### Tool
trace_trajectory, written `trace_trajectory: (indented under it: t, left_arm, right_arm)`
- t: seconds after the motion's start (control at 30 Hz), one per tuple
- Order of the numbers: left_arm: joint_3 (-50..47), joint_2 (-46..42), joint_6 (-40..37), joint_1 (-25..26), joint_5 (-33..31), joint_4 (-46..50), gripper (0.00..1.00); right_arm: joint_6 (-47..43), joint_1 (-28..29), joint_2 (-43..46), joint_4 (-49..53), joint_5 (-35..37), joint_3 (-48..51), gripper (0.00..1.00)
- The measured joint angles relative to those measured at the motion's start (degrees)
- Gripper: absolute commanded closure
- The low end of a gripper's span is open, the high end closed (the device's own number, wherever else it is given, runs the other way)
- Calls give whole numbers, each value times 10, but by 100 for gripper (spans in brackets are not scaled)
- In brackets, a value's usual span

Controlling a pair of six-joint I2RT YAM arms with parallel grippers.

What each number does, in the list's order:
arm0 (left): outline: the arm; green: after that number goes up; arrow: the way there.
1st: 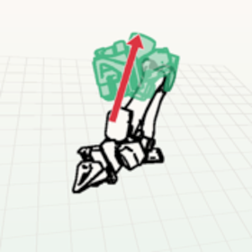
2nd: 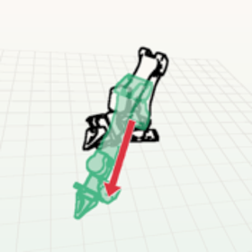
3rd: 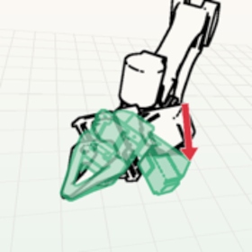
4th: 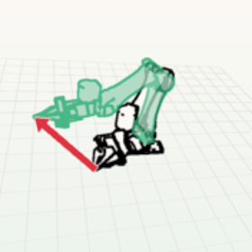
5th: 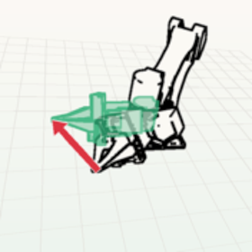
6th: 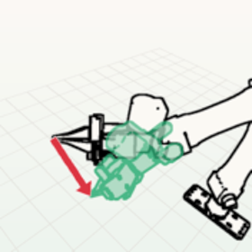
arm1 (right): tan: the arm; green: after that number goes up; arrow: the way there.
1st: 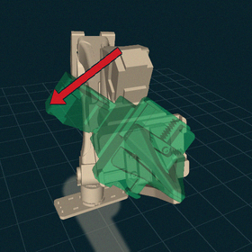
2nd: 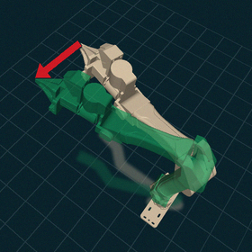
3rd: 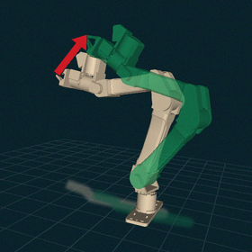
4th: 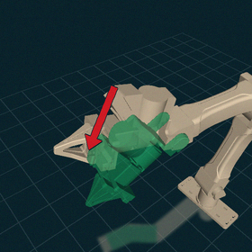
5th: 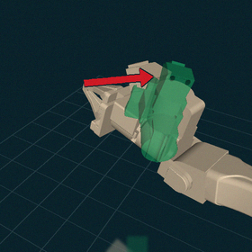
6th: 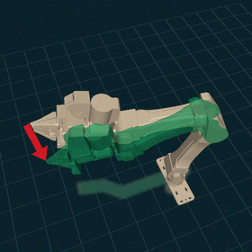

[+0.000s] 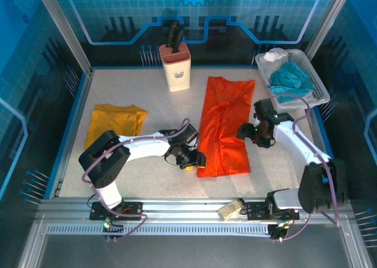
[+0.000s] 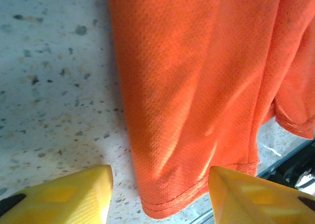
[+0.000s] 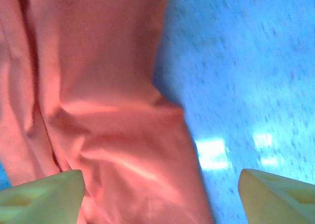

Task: Fold and stack the t-shirts

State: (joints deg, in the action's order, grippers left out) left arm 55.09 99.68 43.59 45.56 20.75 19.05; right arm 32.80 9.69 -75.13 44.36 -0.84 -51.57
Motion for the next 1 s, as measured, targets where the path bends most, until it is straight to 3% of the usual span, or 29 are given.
trace_trajectory:
  t: [0.17, 0.67, 1.0]
  left_arm:
    - [-17, 0, 14, 1, 12, -19, 50]
    - [-17, 15, 41, 17, 22, -61, 57]
    - [-17, 17, 44, 17, 21, -60, 77]
  right_arm:
    - [32, 0, 68, 9, -7, 88, 27]
    - [112, 2, 81, -80, -95, 220, 51]
    - [135, 5, 117, -80, -104, 237, 88]
